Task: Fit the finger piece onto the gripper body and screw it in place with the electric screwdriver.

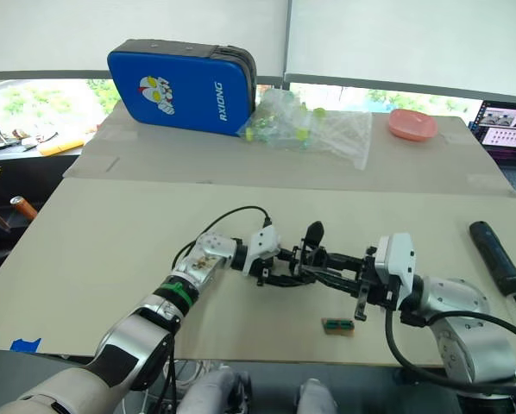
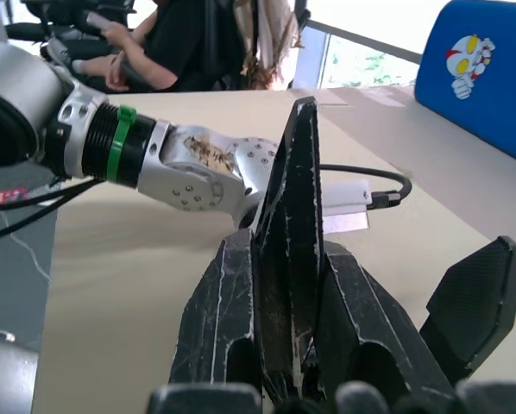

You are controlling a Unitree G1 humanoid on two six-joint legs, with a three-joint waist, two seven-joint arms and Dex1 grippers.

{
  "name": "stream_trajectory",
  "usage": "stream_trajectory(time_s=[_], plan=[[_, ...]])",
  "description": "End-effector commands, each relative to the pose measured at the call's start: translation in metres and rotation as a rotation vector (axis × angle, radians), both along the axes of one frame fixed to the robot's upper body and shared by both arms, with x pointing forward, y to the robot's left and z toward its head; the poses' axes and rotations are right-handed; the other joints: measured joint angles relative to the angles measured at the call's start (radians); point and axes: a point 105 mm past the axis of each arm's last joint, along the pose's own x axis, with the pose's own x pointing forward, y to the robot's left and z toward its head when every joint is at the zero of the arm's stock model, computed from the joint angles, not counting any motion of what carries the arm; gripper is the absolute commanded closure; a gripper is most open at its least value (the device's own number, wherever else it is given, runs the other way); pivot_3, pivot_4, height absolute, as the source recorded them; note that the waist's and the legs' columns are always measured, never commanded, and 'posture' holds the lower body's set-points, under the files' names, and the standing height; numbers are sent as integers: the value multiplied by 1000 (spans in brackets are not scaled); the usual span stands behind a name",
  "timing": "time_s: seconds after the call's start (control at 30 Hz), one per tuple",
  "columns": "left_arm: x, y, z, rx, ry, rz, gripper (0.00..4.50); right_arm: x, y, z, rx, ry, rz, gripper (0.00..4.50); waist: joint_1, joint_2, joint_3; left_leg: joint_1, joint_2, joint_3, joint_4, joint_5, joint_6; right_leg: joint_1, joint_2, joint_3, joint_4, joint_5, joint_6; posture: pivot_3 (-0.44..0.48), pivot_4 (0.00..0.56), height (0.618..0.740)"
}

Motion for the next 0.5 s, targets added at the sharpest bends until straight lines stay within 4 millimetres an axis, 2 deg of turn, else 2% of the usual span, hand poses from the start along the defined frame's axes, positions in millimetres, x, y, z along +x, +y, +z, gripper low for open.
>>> stream_trajectory(time_s=[0.03, 0.5], plan=[[-2, 0, -4, 55, -25, -33, 2186, 6, 2, 2, 3, -27, 43, 4061, 0, 0, 0, 0, 0, 0, 0, 0, 0, 0, 0, 0, 0, 0, 0, 0, 150, 740], [-2, 11, -9, 93, 2, -25, 2186, 26, 8, -9, 0, -4, 110, 4061, -16, 0, 0, 0, 0, -1, 0, -1, -3, 0, -2, -1, 1, 0, 0, 0, 150, 740]])
